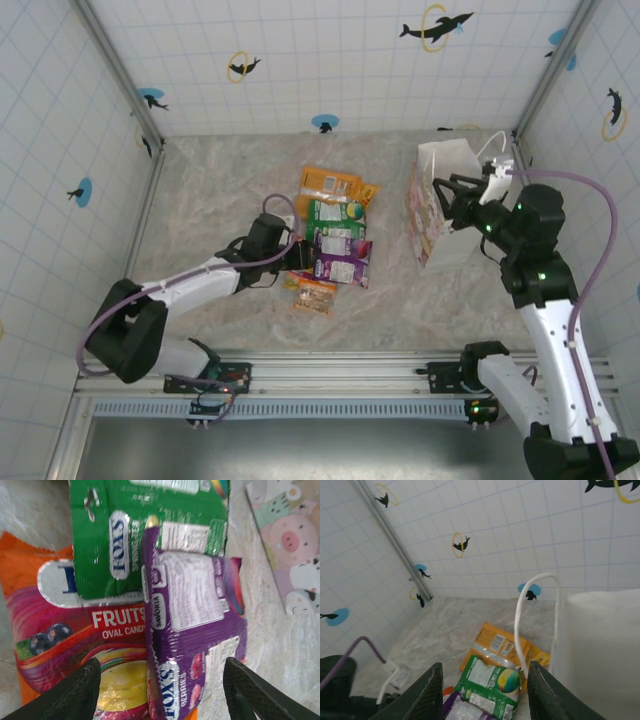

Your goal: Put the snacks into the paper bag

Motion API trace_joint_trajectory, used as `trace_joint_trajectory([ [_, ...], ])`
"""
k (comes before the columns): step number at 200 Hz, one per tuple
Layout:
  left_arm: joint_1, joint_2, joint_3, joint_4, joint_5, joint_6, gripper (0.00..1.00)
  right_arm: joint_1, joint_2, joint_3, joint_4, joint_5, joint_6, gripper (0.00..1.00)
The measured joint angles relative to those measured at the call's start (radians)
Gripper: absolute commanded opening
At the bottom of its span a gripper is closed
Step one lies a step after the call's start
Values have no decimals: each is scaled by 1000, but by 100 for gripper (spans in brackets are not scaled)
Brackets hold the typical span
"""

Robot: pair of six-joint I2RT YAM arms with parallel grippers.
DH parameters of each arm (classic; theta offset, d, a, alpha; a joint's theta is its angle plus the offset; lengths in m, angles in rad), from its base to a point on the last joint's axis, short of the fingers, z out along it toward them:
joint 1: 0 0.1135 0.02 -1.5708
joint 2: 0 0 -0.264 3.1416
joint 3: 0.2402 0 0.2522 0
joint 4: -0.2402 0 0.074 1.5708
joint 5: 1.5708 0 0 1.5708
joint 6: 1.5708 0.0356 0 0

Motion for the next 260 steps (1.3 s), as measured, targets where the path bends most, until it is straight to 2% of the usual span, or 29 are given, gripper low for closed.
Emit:
trace_joint_trajectory([
  [57,0,90,29,30,47,-3,60,0,-15,-60,-13,-93,38,46],
  [108,0,158,53,68,87,-8,49,0,-15,-80,2,-146,47,46],
  [139,0,188,72,74,102,-11,17,0,-17,-82,15,-167,47,45],
  [159,0,189,78,77,106,2,6,0,-31,-95,23,-166,40,45],
  [176,0,184,80,75,106,14,0,0,-51,-119,33,-162,36,45],
  [221,0,97,84,41,102,97,0,0,-61,-138,64,-141,29,42],
  [260,0,-7,134,-28,108,240,0,0,-65,-136,115,-143,8,43],
])
